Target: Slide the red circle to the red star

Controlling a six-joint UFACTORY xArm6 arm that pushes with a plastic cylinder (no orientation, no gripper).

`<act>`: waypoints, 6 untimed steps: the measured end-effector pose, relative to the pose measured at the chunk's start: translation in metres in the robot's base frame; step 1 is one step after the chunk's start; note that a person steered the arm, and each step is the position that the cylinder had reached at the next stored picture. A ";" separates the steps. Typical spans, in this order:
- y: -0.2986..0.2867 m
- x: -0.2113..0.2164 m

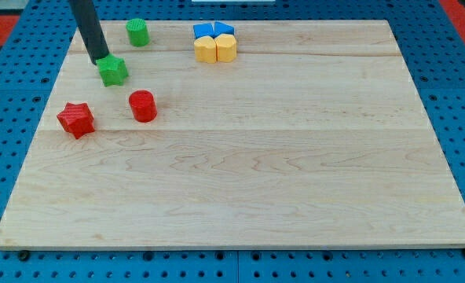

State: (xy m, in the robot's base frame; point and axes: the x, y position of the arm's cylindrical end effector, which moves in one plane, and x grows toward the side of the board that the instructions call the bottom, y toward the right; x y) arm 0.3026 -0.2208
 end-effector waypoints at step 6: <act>0.118 0.084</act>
